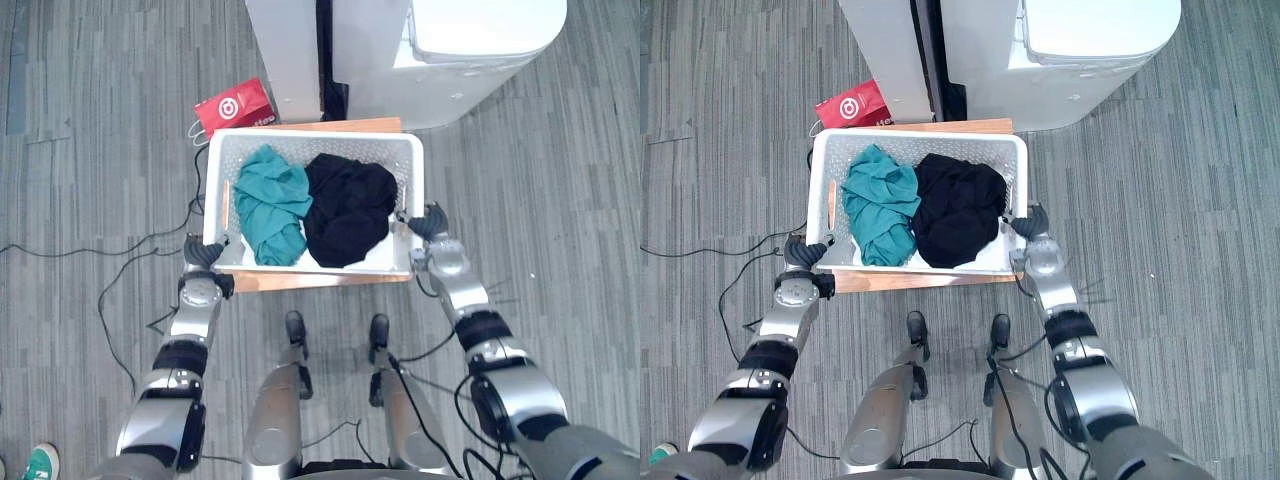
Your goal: Pick up the laundry basket with both hands and put the clothes into the washing machine.
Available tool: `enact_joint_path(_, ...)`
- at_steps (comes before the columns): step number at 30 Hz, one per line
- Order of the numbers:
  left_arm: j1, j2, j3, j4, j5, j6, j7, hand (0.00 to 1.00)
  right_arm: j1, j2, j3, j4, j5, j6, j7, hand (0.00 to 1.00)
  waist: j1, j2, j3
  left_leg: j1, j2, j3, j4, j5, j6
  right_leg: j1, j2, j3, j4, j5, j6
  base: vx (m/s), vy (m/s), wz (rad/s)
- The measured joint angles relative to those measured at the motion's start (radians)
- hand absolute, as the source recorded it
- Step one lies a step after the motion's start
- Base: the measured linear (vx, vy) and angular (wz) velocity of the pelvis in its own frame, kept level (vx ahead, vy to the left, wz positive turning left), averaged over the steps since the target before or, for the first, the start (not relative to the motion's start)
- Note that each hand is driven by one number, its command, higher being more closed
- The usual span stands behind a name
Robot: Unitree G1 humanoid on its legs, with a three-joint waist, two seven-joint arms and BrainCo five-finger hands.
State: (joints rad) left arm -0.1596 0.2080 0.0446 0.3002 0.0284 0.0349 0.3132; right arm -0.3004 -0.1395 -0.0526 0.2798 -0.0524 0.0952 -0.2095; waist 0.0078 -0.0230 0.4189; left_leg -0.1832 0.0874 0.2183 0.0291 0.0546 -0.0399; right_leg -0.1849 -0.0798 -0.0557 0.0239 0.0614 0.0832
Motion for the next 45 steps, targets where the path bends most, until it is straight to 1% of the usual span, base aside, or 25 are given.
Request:
enact_joint_path(3,0.181,-0.058,-0.015,-0.13,0.0,0.0,-0.054,1.0,0.203,0.046,-0.045,-0.146,-0.043,-0.002,0.032,1.0,-0.023,-0.014,-0.092,0.041,0.001,0.003,-0.025,-0.006,-0.008,0.027,0.003,0.002,0.0,-0.023,0.006,0.06,-0.014,-0.05)
enact_joint_path(8,0.341,-0.12,-0.038,-0.294,-0.001,0.001,-0.119,1.0,0.426,0.106,-0.102,-0.314,-0.118,-0.003,0.066,1.0,-0.048,-0.021,-0.187,0.107,0.005,0.05,-0.035,-0.029,-0.015,0.062,0.009,0.043,0.001,-0.031,0.004,0.07,0.001,-0.27)
enact_joint_path(14,0.371,-0.126,-0.04,-0.334,-0.001,0.001,-0.142,1.0,0.508,0.137,-0.111,-0.395,-0.145,-0.01,0.085,1.0,-0.057,-0.027,-0.207,0.191,0.025,0.252,0.047,-0.121,-0.014,0.055,0.029,0.21,0.01,-0.011,0.023,-0.03,0.041,-1.04)
enact_joint_path(15,0.379,-0.127,-0.038,-0.336,-0.001,0.001,-0.146,1.0,0.505,0.134,-0.11,-0.393,-0.153,-0.01,0.096,1.0,-0.056,-0.021,-0.211,0.207,0.051,0.332,0.07,-0.147,-0.011,0.049,0.004,0.094,-0.005,-0.044,-0.039,-0.07,0.05,-1.38)
enact_joint_path(17,0.377,-0.119,-0.032,-0.337,-0.001,0.001,-0.147,1.0,0.503,0.134,-0.103,-0.388,-0.154,-0.01,0.104,1.0,-0.059,-0.02,-0.215,0.215,0.093,0.421,0.095,-0.159,-0.013,0.02,-0.049,-0.148,0.038,-0.061,-0.113,-0.03,0.014,-1.61)
enact_joint_path(18,0.376,-0.111,-0.03,-0.337,-0.001,0.002,-0.147,1.0,0.487,0.133,-0.101,-0.357,-0.154,-0.011,0.104,1.0,-0.057,-0.03,-0.222,0.233,0.12,0.506,0.126,-0.182,-0.029,-0.003,-0.128,-0.397,0.114,-0.078,-0.161,0.02,-0.025,-1.68)
enact_joint_path(20,0.377,-0.11,-0.027,-0.335,-0.001,0.007,-0.147,1.0,0.463,0.131,-0.098,-0.315,-0.154,-0.01,0.104,1.0,-0.054,-0.033,-0.226,0.266,0.159,0.594,0.174,-0.213,-0.056,0.001,-0.176,-0.567,0.175,-0.086,-0.179,0.08,-0.079,-1.81)
enact_joint_path(22,0.375,-0.106,-0.019,-0.327,-0.001,0.009,-0.147,1.0,0.457,0.13,-0.087,-0.3,-0.153,-0.01,0.104,1.0,-0.062,-0.027,-0.229,0.3,0.254,0.685,0.326,-0.284,-0.094,0.002,-0.145,-0.565,0.21,-0.053,-0.117,0.17,-0.202,-1.69)
enact_joint_path(23,0.375,-0.107,-0.018,-0.315,-0.001,0.011,-0.147,1.0,0.464,0.13,-0.083,-0.299,-0.153,-0.01,0.104,1.0,-0.068,-0.02,-0.233,0.31,0.311,0.69,0.412,-0.303,-0.085,-0.002,-0.112,-0.522,0.225,-0.046,-0.107,0.23,-0.251,-1.63)
enact_joint_path(24,0.385,-0.114,-0.016,-0.297,-0.003,0.013,-0.147,1.0,0.466,0.112,-0.07,-0.297,-0.151,-0.009,0.104,1.0,-0.068,-0.003,-0.242,0.298,0.423,0.647,0.608,-0.3,0.04,-0.009,-0.044,-0.446,0.251,-0.078,-0.12,0.24,-0.253,-1.71)
enact_joint_path(25,0.388,-0.117,-0.016,-0.292,-0.01,0.014,-0.147,1.0,0.466,0.101,-0.065,-0.297,-0.15,-0.009,0.105,1.0,-0.062,0.005,-0.243,0.271,0.465,0.594,0.699,-0.275,0.143,-0.007,-0.011,-0.412,0.251,-0.087,-0.131,0.22,-0.27,-1.9)
enact_joint_path(26,0.393,-0.124,-0.016,-0.289,-0.018,0.017,-0.149,1.0,0.465,0.086,-0.059,-0.297,-0.148,-0.007,0.106,1.0,-0.051,0.016,-0.245,0.209,0.507,0.477,0.83,-0.184,0.294,0.003,0.036,-0.361,0.24,-0.093,-0.143,0.2,-0.181,-1.91)
enact_joint_path(27,0.408,-0.141,-0.015,-0.286,-0.023,0.019,-0.149,1.0,0.461,0.069,-0.043,-0.297,-0.144,-0.006,0.105,1.0,-0.03,0.034,-0.252,0.113,0.459,0.253,0.942,-0.217,0.206,0.016,0.078,-0.286,0.216,-0.094,-0.154,0.21,-0.12,-1.92)
enact_joint_path(28,0.41,-0.154,-0.017,-0.286,-0.028,0.019,-0.149,1.0,0.459,0.056,-0.044,-0.298,-0.143,-0.005,0.105,1.0,-0.025,0.041,-0.251,0.07,0.401,0.159,0.966,-0.255,0.148,0.025,0.094,-0.25,0.204,-0.093,-0.16,0.27,0.0,-2.05)
enact_joint_path(30,0.423,-0.182,-0.017,-0.284,-0.035,0.019,-0.149,1.0,0.456,0.027,-0.039,-0.298,-0.137,0.0,0.106,1.0,-0.012,0.047,-0.248,-0.039,0.145,-0.104,0.88,-0.346,0.1,0.087,0.132,-0.118,0.14,-0.084,-0.175,0.34,0.064,-1.8)
enact_joint_path(32,0.427,-0.184,-0.012,-0.283,-0.036,0.02,-0.149,1.0,0.454,0.012,-0.025,-0.298,-0.135,0.0,0.105,1.0,0.012,0.049,-0.247,-0.083,0.021,-0.204,0.698,-0.364,0.06,0.133,0.149,-0.021,0.102,-0.085,-0.174,0.4,0.128,-1.64)
enact_joint_path(34,0.427,-0.185,-0.001,-0.287,-0.036,0.02,-0.149,1.0,0.44,0.011,-0.016,-0.298,-0.135,0.001,0.105,1.0,0.018,0.055,-0.249,-0.122,-0.043,-0.274,0.485,-0.32,-0.013,0.169,0.157,0.053,0.057,-0.085,-0.172,0.32,0.143,-1.45)
enact_joint_path(35,0.43,-0.188,0.011,-0.294,-0.037,0.02,-0.148,1.0,0.435,0.007,-0.005,-0.298,-0.135,0.001,0.103,1.0,0.036,0.058,-0.25,-0.116,-0.048,-0.265,0.402,-0.213,-0.028,0.191,0.17,0.11,0.034,-0.086,-0.158,0.4,0.194,-1.3)
enact_joint_path(36,0.434,-0.182,0.023,-0.299,-0.037,0.02,-0.143,1.0,0.434,0.017,0.007,-0.299,-0.135,0.001,0.099,1.0,0.037,0.046,-0.257,-0.095,-0.056,-0.24,0.395,-0.204,0.039,0.222,0.163,0.154,0.011,-0.094,-0.14,0.43,0.198,-1.08)
enact_joint_path(38,0.416,-0.182,0.028,-0.313,-0.037,0.021,-0.14,1.0,0.433,0.024,0.013,-0.303,-0.135,0.001,0.095,1.0,0.03,0.037,-0.262,-0.095,-0.062,-0.216,0.426,-0.24,0.105,0.206,0.14,0.167,0.053,-0.137,-0.084,0.47,0.214,-0.4)
enact_joint_path(40,0.421,-0.186,0.031,-0.319,-0.037,0.022,-0.136,1.0,0.428,0.039,0.009,-0.299,-0.135,0.001,0.093,1.0,0.036,0.027,-0.261,-0.052,-0.075,-0.17,0.425,-0.287,0.126,0.151,0.115,0.164,0.235,-0.239,0.019,0.39,0.158,-0.41)
enact_joint_path(41,0.438,-0.182,0.037,-0.32,-0.039,0.025,-0.136,1.0,0.422,0.049,0.013,-0.285,-0.139,0.001,0.102,1.0,0.034,0.029,-0.259,0.0,-0.082,-0.152,0.422,-0.318,0.13,0.093,0.104,0.157,0.431,-0.29,0.128,0.37,0.123,-0.36)
enact_joint_path(42,0.448,-0.17,0.037,-0.323,-0.043,0.026,-0.136,1.0,0.425,0.064,0.013,-0.264,-0.145,0.001,0.103,1.0,0.028,0.026,-0.257,0.063,-0.097,-0.155,0.411,-0.346,0.139,0.023,0.077,0.12,0.654,-0.293,0.187,0.48,0.127,-0.21)
enact_joint_path(44,0.456,-0.161,0.037,-0.324,-0.043,0.032,-0.134,1.0,0.426,0.075,0.013,-0.24,-0.145,0.002,0.105,1.0,0.019,0.024,-0.256,0.142,-0.11,-0.155,0.38,-0.373,0.155,-0.048,0.02,0.028,0.853,-0.314,0.123,0.39,0.062,0.05)
enact_joint_path(45,0.457,-0.16,0.037,-0.325,-0.043,0.035,-0.133,1.0,0.424,0.078,0.014,-0.234,-0.146,0.001,0.107,1.0,0.01,0.03,-0.256,0.176,-0.11,-0.161,0.357,-0.385,0.157,-0.085,-0.01,-0.028,0.884,-0.327,0.068,0.45,0.009,0.12)
